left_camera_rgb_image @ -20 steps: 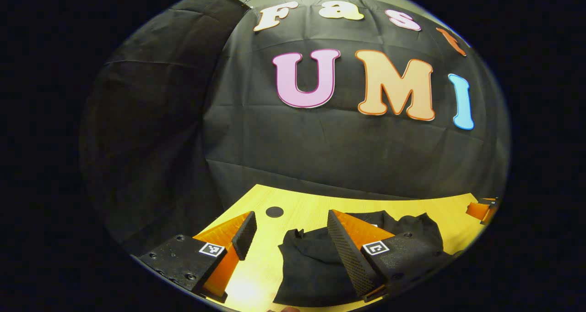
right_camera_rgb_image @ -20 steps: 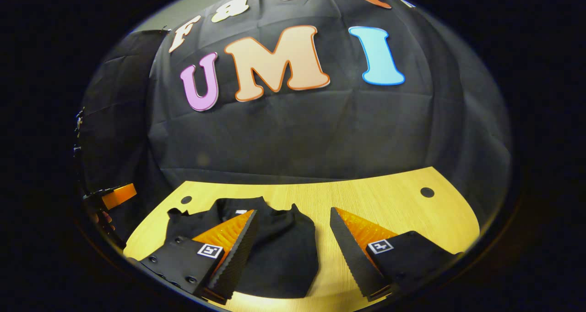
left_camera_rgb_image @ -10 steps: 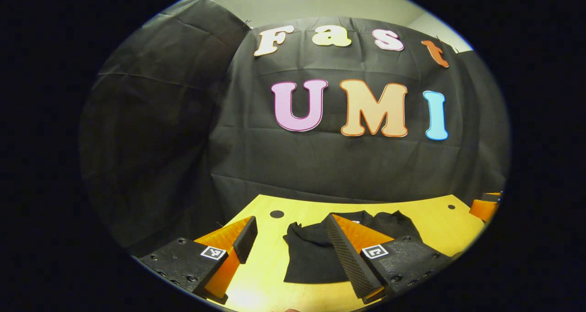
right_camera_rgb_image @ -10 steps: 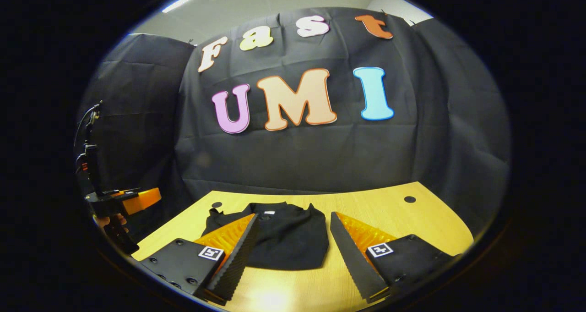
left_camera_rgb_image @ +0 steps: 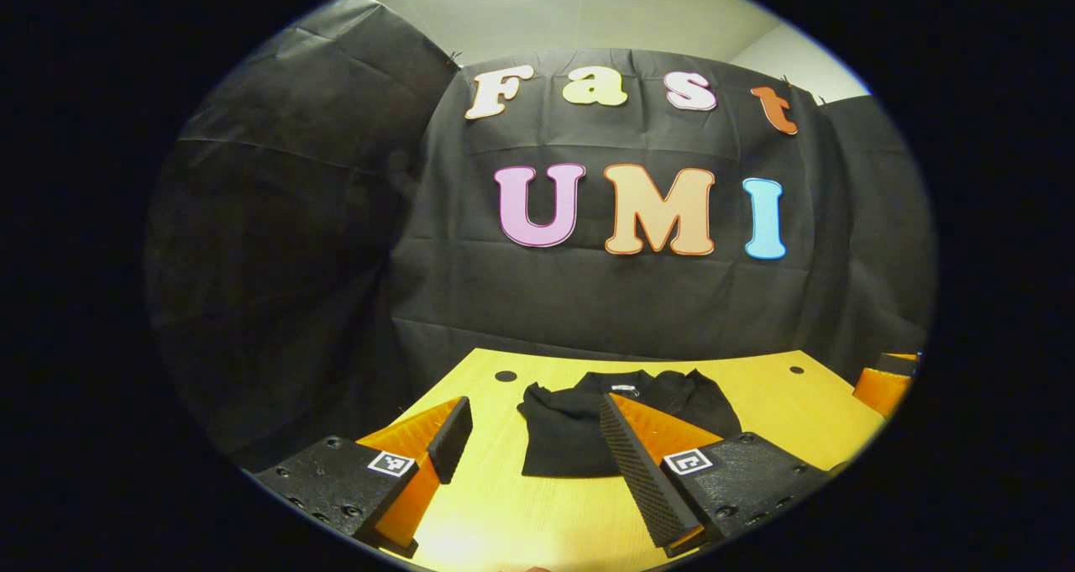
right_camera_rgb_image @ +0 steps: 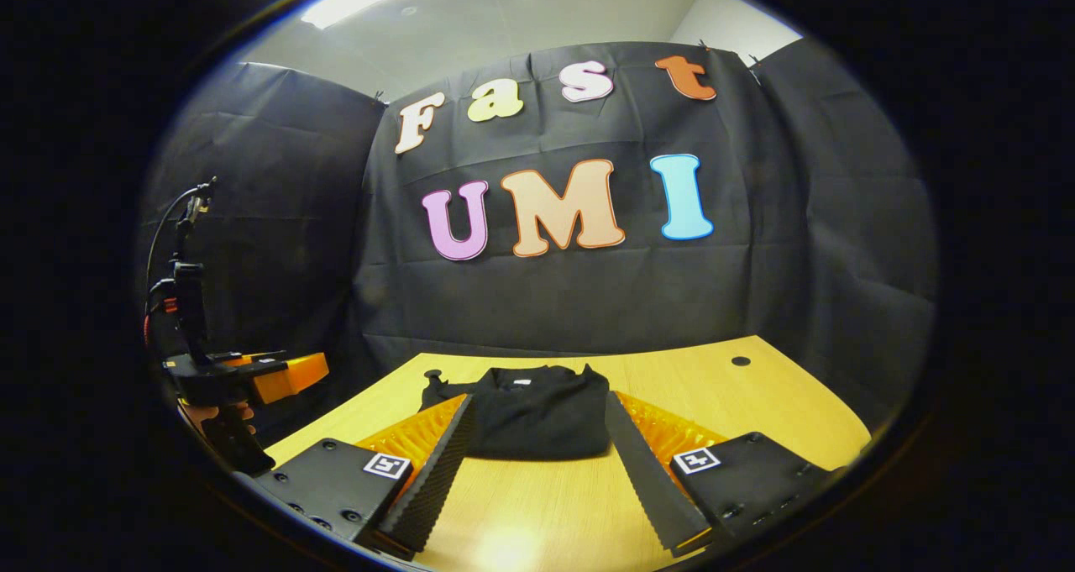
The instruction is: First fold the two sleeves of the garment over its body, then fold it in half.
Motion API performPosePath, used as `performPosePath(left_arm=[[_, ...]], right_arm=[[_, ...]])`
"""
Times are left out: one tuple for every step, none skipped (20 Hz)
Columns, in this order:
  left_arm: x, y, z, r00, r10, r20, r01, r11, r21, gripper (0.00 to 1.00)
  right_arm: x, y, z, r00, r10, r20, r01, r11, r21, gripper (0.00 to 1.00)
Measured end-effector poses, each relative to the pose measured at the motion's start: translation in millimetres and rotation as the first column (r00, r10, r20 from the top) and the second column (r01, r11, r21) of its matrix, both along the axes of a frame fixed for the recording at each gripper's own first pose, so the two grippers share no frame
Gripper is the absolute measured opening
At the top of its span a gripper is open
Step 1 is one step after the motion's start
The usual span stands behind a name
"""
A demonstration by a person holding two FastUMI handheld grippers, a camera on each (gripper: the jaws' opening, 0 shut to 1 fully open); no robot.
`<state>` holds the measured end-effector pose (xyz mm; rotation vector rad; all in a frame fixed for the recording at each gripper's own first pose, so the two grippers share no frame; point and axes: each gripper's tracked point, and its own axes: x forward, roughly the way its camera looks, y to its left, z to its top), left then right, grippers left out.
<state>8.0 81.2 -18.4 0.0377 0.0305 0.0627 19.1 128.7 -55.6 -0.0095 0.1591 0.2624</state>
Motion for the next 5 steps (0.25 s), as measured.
performPosePath(left_arm=[[-7.5, 2.3, -1.8, 1.0, 0.002, -0.007, -0.002, 1.0, 0.004, 0.92], [-16.8, 5.3, -6.5, 1.0, 0.004, -0.019, -0.004, 1.0, 0.007, 0.93], [-26.0, 9.2, -9.4, 1.0, 0.009, -0.027, -0.009, 1.0, 0.008, 0.93], [-35.4, 12.2, -10.6, 0.999, 0.012, -0.031, -0.012, 1.0, 0.008, 0.92], [-44.4, 15.4, -12.7, 0.999, 0.015, -0.037, -0.015, 1.0, 0.011, 0.93]], right_arm=[[-6.7, 1.5, -2.0, 1.0, 0.004, -0.003, -0.004, 1.0, 0.006, 0.97], [-12.9, 2.5, -4.1, 1.0, 0.007, -0.006, -0.007, 1.0, 0.009, 0.97], [-19.1, 1.2, -5.8, 1.0, 0.004, -0.001, -0.004, 1.0, 0.007, 0.97], [-23.6, -0.6, -5.5, 1.0, 0.001, 0.001, -0.001, 1.0, 0.001, 0.94], [-28.8, -1.3, -6.7, 1.0, -0.001, 0.004, 0.001, 1.0, -0.006, 0.94]])
